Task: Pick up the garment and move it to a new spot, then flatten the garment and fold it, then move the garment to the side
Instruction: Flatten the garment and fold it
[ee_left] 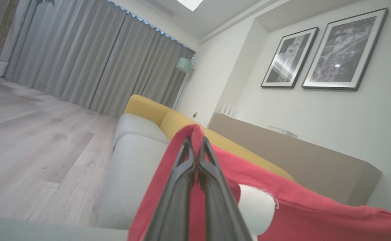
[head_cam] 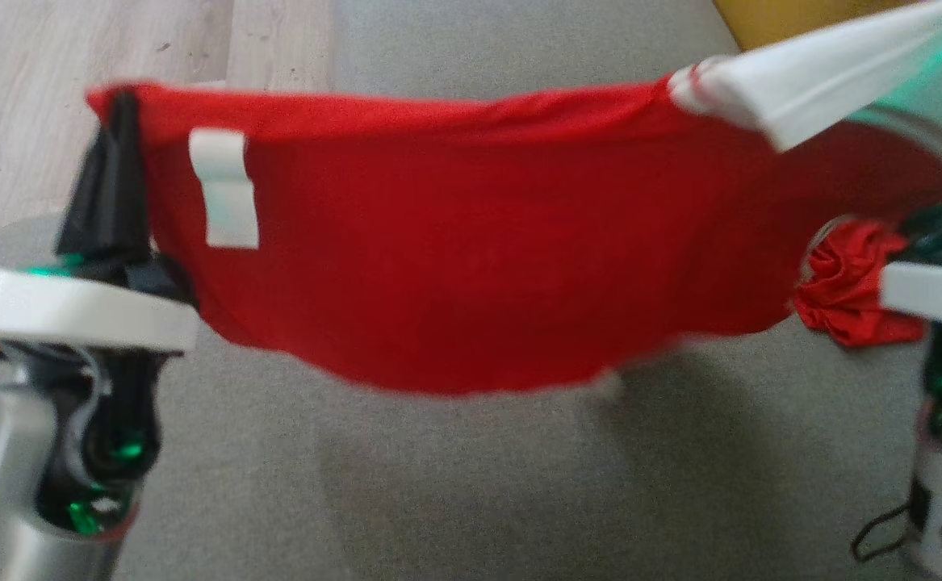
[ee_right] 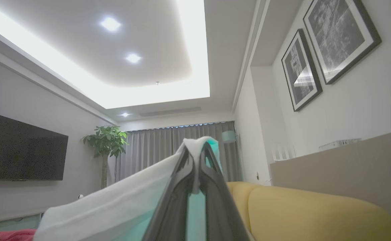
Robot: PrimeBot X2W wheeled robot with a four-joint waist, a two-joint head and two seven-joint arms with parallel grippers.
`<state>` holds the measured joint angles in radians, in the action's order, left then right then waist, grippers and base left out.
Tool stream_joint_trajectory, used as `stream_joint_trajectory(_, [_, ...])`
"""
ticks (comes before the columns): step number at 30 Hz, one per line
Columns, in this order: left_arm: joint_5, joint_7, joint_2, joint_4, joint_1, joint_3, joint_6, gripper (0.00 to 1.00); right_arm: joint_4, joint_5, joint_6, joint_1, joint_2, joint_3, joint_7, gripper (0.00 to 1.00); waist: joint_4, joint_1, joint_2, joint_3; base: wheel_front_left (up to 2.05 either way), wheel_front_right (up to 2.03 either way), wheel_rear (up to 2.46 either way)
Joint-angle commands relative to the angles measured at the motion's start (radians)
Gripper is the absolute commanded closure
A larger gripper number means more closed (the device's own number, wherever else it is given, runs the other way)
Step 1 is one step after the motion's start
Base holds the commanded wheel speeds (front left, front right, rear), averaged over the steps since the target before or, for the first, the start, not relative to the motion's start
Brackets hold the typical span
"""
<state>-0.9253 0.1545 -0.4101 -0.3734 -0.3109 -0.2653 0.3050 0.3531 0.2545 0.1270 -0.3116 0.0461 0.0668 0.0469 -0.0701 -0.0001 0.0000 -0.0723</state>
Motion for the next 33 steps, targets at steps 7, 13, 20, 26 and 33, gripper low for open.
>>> stream_joint_trajectory(7, [-0.001,0.118,-0.102,-0.131,-0.164,0.051,0.035,1.00,0.141,-0.043,0.004,-0.113,0.026,0.044,0.118,1.00,-0.007,0.0001,0.0000,0.016,0.00,0.00,0.00])
stream_joint_trajectory(13, [0.006,0.186,-0.127,-0.052,-0.223,0.018,0.040,1.00,0.074,-0.014,0.004,-0.134,0.031,0.044,0.177,1.00,-0.012,0.0001,0.0000,0.077,0.00,0.00,0.00])
stream_joint_trajectory(20, [0.057,0.224,-0.123,0.181,-0.460,-0.033,0.002,1.00,-0.172,-0.022,0.004,-0.357,0.067,-0.043,0.185,1.00,-0.034,0.0001,0.0000,0.247,0.00,0.00,0.00])
stream_joint_trajectory(26, [0.177,0.142,-0.100,0.488,-0.774,-0.063,-0.047,1.00,-0.498,-0.115,0.004,-0.722,0.054,-0.078,0.092,1.00,-0.079,0.0001,0.0000,0.334,0.00,0.00,0.00])
stream_joint_trajectory(33, [0.280,-0.026,-0.109,0.748,-0.979,-0.083,-0.131,1.00,-0.782,-0.196,0.004,-0.997,0.007,-0.081,-0.058,1.00,-0.148,0.0001,0.0000,0.428,0.00,0.00,0.00])
